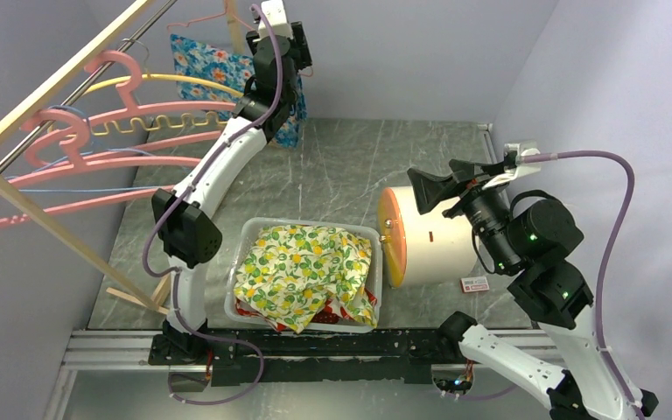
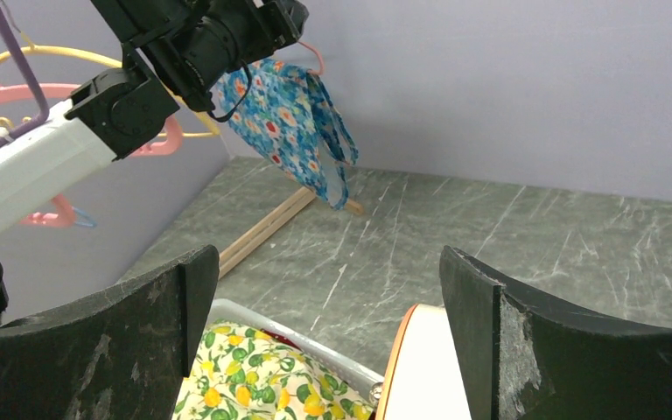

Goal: Remove the skirt from the hanger
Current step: Pick up the hanger from the clothesline.

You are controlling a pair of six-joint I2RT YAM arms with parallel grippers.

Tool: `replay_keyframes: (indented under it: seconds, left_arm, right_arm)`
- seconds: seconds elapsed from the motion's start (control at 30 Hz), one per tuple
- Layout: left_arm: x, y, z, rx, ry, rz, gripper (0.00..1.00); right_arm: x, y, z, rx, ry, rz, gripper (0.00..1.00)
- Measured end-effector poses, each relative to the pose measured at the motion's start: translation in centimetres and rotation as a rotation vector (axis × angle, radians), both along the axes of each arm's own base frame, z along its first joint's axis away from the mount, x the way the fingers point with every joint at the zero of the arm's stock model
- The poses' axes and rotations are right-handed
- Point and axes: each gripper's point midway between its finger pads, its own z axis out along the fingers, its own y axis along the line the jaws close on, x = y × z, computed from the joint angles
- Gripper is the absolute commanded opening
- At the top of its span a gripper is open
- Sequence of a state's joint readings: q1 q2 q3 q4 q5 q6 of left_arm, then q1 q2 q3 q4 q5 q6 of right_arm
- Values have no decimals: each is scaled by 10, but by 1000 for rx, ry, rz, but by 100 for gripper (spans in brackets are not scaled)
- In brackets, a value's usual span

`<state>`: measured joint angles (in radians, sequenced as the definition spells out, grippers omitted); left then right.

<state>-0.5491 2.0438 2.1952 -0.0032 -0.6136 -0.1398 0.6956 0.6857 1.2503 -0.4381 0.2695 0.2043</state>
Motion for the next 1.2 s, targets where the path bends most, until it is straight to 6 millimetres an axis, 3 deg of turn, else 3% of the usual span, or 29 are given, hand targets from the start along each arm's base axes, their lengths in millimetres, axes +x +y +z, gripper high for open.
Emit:
replay_keyframes:
  seconds: [0.3,0.4,0.67,0.77,0.87,0.97,1.2]
  left_arm:
    - [20,19,-15,-45,-10,49,63]
    - [28,22,-17,-52,-17,45,47]
    - [38,26,-18,-100,-54,-24,35]
    - [39,24,-19,-112,-59,-54,21]
    - [39,22,-23,-116,-51,-69,13]
    - [37,25,-25,-114,-44,-70,10]
    - [13,27,-5,-105,-76,-101,9]
  right_arm:
    - [2,0,-1,-7,-1,-8,100]
    - [1,-2,1,-6,-7,-13,100]
    - [0,-10,3,-11,-22,-39,100]
    - [-4,-13,7,0,-35,-41,100]
    - [-4,-13,7,-1,-34,-41,100]
    - [-3,-13,7,-1,-33,-41,100]
    - [-3,-12,7,2,-34,-38,100]
